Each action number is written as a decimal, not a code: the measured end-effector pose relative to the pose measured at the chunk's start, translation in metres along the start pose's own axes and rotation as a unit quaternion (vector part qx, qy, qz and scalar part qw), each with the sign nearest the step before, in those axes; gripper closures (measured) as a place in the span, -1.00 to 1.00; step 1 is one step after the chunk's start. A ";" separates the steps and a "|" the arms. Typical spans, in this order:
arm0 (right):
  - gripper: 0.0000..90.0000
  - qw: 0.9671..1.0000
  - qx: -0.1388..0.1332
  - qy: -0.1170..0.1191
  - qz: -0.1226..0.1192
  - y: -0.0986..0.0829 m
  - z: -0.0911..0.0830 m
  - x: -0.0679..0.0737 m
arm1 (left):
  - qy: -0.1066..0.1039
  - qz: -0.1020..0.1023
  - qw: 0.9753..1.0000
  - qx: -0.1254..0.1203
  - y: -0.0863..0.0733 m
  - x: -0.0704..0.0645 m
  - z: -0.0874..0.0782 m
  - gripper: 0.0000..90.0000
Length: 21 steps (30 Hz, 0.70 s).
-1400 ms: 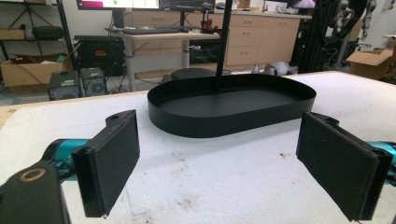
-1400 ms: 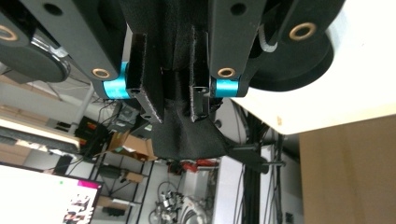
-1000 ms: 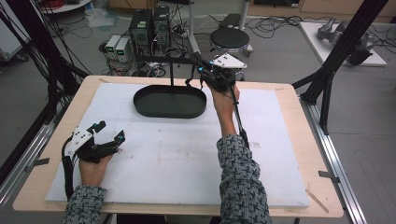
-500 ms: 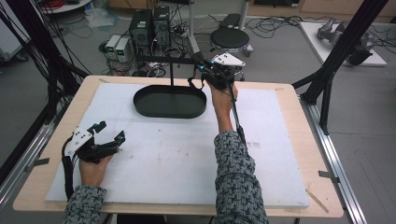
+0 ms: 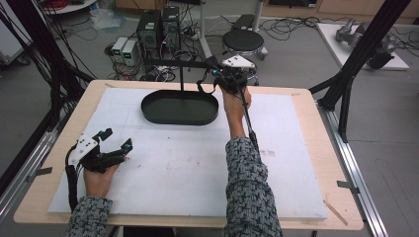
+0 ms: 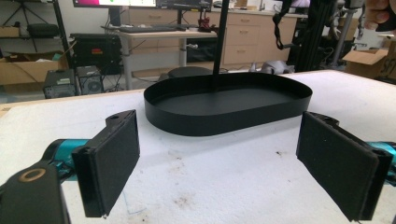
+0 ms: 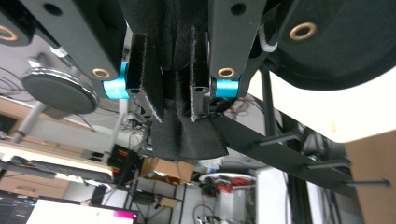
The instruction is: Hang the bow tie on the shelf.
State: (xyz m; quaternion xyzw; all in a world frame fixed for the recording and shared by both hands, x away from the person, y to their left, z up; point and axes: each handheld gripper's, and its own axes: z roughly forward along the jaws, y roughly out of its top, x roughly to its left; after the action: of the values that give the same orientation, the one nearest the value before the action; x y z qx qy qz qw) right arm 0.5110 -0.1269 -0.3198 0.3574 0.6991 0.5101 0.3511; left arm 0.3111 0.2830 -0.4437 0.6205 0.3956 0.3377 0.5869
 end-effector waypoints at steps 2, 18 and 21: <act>0.67 1.000 0.006 -0.006 -0.005 -0.001 0.001 0.000 | 0.000 -0.001 1.000 0.000 0.000 0.000 0.000 -0.70; 0.58 0.999 0.034 -0.010 -0.007 -0.007 0.005 0.000 | -0.001 0.001 1.000 0.000 0.000 0.000 0.000 -0.70; 0.51 0.999 0.032 -0.012 -0.004 -0.006 0.003 -0.001 | 0.000 0.000 1.000 -0.001 0.000 0.000 0.000 -0.70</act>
State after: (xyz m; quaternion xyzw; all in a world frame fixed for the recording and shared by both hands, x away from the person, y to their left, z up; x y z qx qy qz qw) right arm 0.5132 -0.1272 -0.3262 0.3721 0.7118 0.4820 0.3500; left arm 0.3112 0.2830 -0.4438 0.6199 0.3955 0.3378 0.5875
